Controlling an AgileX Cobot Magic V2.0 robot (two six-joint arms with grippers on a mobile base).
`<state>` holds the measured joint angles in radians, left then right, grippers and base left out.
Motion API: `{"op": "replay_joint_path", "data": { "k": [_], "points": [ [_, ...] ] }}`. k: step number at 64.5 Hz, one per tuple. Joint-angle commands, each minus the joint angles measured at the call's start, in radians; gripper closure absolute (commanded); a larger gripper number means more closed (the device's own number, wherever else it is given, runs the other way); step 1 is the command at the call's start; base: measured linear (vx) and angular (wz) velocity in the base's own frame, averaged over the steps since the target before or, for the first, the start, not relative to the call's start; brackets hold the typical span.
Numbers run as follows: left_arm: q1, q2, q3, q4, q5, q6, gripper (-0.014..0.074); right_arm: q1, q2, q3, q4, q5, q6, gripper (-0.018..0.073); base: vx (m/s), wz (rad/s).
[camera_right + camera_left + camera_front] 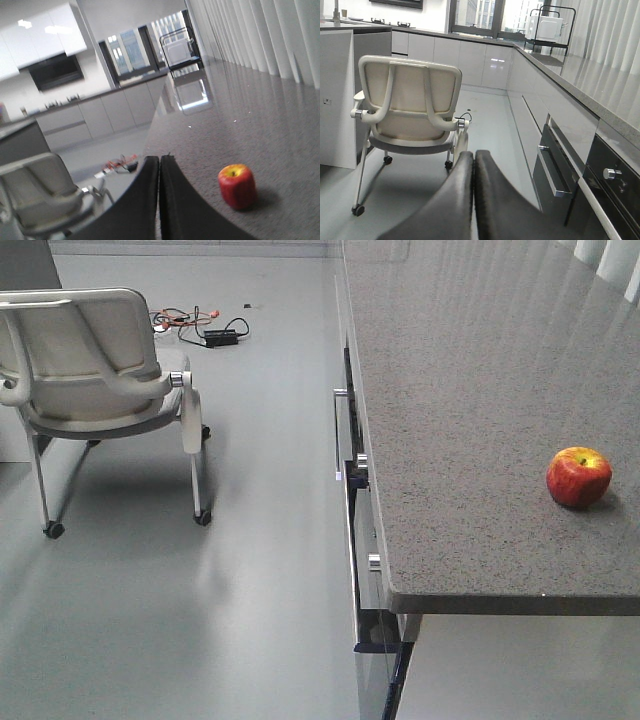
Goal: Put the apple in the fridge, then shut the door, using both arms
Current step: 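Position the open right gripper above the red-yellow apple on the counter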
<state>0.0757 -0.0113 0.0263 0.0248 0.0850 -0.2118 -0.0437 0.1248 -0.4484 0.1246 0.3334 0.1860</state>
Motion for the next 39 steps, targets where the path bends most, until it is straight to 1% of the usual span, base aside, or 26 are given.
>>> {"op": "replay_joint_path", "data": {
  "k": [1,6,10,14,19,24,27,30,36,39],
  "points": [
    [-0.006,-0.014,0.028,-0.001,-0.073,-0.003,0.0603,-0.002,0.121,-0.169,-0.011,0.043,-0.118,0.0529,0.0,0.0],
    [-0.006,-0.014,0.028,-0.001,-0.073,-0.003,0.0603,-0.002,0.21,-0.281,-0.002,0.095,-0.202,0.0466,0.0,0.0],
    [-0.006,-0.014,0.028,-0.001,-0.073,-0.003,0.0603,-0.002,0.272,-0.353,0.004,0.128,-0.265,0.0368,0.0,0.0],
    [-0.006,-0.014,0.028,-0.001,-0.073,-0.003,0.0603,-0.002,0.32,-0.399,0.004,0.135,-0.295,0.023,0.0,0.0],
    [-0.006,-0.014,0.028,-0.001,-0.073,-0.003,0.0603,-0.002,0.356,-0.415,0.002,0.113,-0.31,0.0041,0.0,0.0],
    [-0.006,-0.014,0.028,-0.001,-0.073,-0.003,0.0603,-0.002,0.378,-0.415,-0.014,0.12,-0.328,-0.0094,0.0,0.0],
    [-0.006,-0.014,0.028,-0.001,-0.073,-0.003,0.0603,-0.002,0.391,-0.415,-0.015,0.124,-0.328,-0.0146,0.0,0.0],
    [-0.006,-0.014,0.028,-0.001,-0.073,-0.003,0.0603,-0.002,0.408,-0.415,-0.015,0.125,-0.328,-0.0168,0.0,0.0],
    [-0.006,-0.014,0.028,-0.001,-0.073,-0.003,0.0603,-0.002,0.462,-0.424,-0.018,0.123,-0.327,-0.0161,0.0,0.0],
    [-0.006,-0.014,0.028,-0.001,-0.073,-0.003,0.0603,-0.002,0.5,-0.441,-0.039,0.123,-0.319,-0.0153,0.0,0.0]
  ]
}}
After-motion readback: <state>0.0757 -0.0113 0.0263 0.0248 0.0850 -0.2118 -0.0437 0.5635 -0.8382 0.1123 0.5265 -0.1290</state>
